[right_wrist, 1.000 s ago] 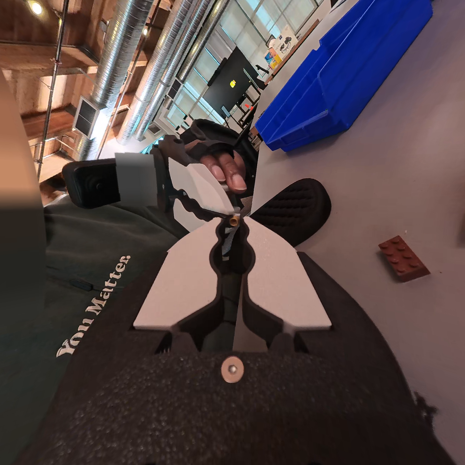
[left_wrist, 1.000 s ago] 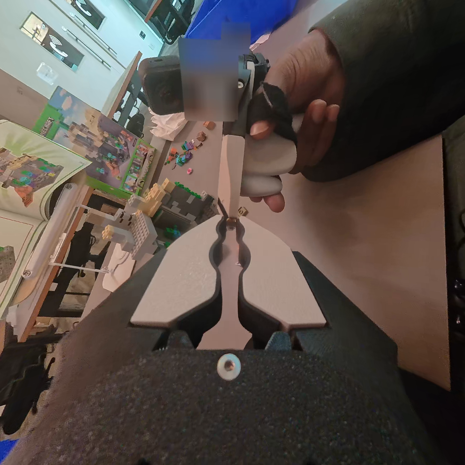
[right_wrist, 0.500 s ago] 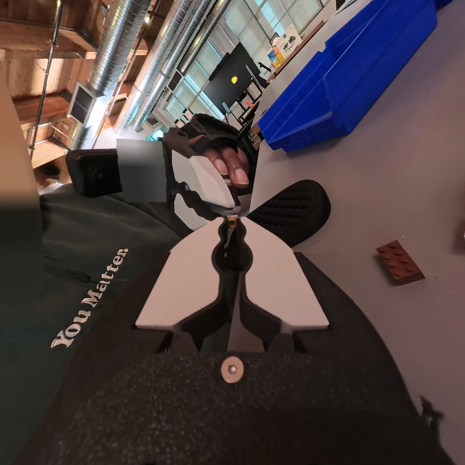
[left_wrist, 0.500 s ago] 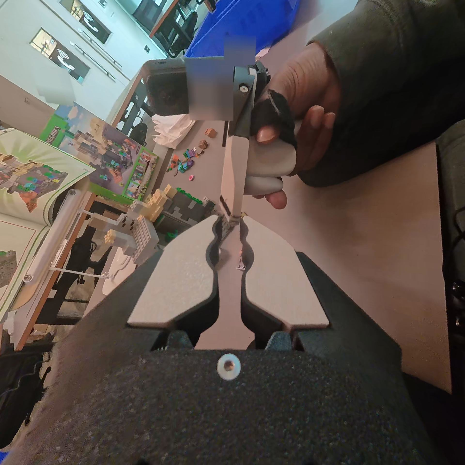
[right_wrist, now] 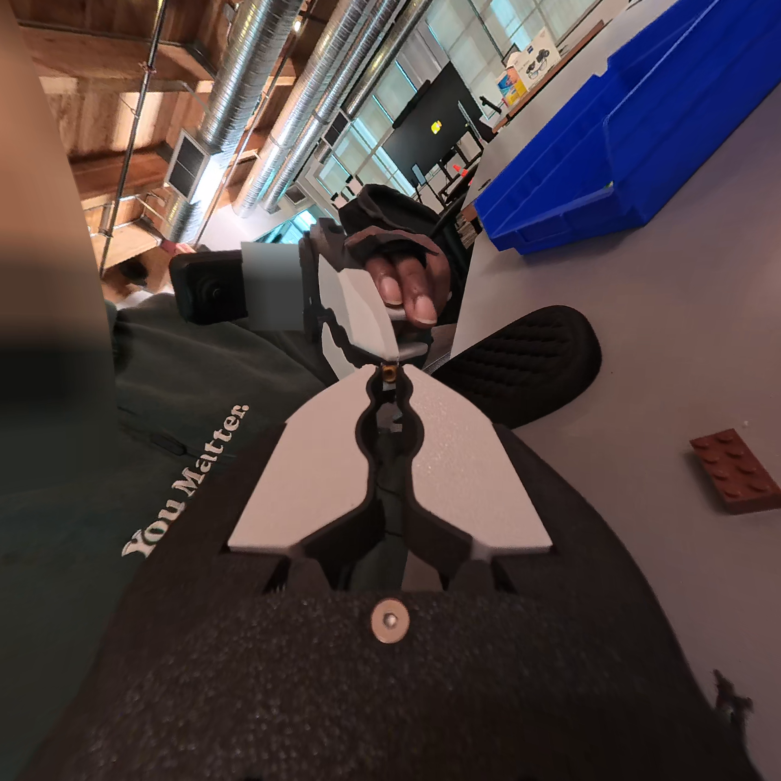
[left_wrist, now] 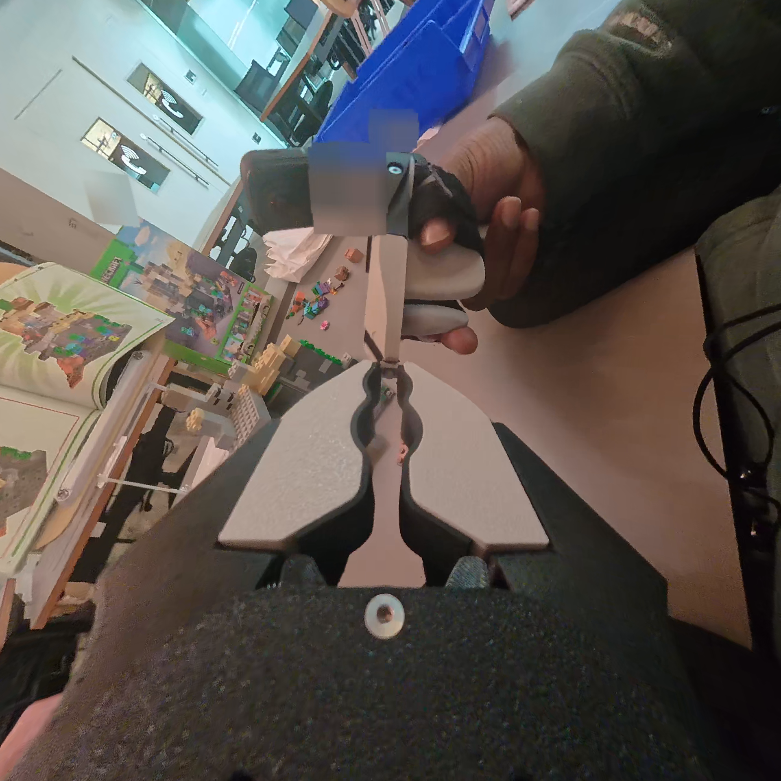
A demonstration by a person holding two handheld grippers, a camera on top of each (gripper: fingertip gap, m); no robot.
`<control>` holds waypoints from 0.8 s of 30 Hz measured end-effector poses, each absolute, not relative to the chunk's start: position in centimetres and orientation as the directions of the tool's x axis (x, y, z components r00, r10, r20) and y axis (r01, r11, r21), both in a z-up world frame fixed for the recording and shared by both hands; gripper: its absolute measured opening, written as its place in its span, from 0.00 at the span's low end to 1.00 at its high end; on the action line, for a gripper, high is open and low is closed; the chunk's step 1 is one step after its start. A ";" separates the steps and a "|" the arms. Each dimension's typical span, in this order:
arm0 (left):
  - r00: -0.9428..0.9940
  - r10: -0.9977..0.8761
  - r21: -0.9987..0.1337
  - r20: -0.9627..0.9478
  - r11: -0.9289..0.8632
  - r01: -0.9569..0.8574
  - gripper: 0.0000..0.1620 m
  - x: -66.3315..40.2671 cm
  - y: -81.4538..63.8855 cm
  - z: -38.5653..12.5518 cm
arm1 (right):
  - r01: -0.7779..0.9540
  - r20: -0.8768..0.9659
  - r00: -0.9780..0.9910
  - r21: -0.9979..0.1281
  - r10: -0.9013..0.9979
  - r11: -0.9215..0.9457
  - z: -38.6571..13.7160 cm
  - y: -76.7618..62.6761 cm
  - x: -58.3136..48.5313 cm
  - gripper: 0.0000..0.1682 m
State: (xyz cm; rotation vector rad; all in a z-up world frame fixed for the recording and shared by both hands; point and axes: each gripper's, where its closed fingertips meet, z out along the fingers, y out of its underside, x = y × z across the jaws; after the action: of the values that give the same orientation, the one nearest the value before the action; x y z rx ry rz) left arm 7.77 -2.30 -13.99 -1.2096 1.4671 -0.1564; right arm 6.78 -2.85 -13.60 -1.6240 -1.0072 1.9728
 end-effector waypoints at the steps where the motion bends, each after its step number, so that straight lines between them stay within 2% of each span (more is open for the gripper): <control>1: 0.218 -0.734 -0.697 -0.643 0.443 -0.564 0.05 7.7 -2.3 -13.8 | 0.131 -0.661 -0.248 -0.747 0.708 -0.652 -13.5 -2.8 6.8 0.03; 7: 0.267 -0.847 -0.831 -0.459 0.303 -0.467 0.05 7.6 -2.4 -13.6 | 0.103 -0.570 -0.222 -0.820 0.791 -0.563 -13.2 -2.9 6.8 0.02; 14: 0.257 -0.931 -0.907 -0.258 0.142 -0.397 0.05 7.4 -2.5 -13.6 | 0.076 -0.488 -0.167 -0.873 0.857 -0.482 -13.1 -2.6 6.9 0.00; 17: 0.256 -0.909 -0.867 -0.328 0.182 -0.464 0.05 7.2 -2.3 -14.6 | 0.102 -0.477 -0.129 -0.878 0.869 -0.467 -13.3 -2.5 6.9 0.00; 22: 0.285 -0.879 -0.856 -0.383 0.222 -0.467 0.05 6.9 -1.7 -13.8 | 0.090 -0.491 -0.108 -0.871 0.864 -0.484 -13.3 -2.0 7.0 0.00; 23: 0.285 -0.873 -0.852 -0.395 0.233 -0.469 0.05 6.9 -1.7 -13.6 | 0.095 -0.495 -0.109 -0.868 0.862 -0.487 -13.3 -2.1 7.0 0.01; 24: 0.280 -0.869 -0.845 -0.408 0.243 -0.477 0.05 7.0 -1.7 -13.7 | 0.100 -0.504 -0.116 -0.863 0.856 -0.495 -13.3 -2.2 6.9 0.06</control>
State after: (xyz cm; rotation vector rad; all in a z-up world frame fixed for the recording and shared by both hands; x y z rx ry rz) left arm 6.97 -1.68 -13.67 -1.3967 1.3582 -0.4292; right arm 6.86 -2.23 -13.28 -1.5737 -1.0692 1.6690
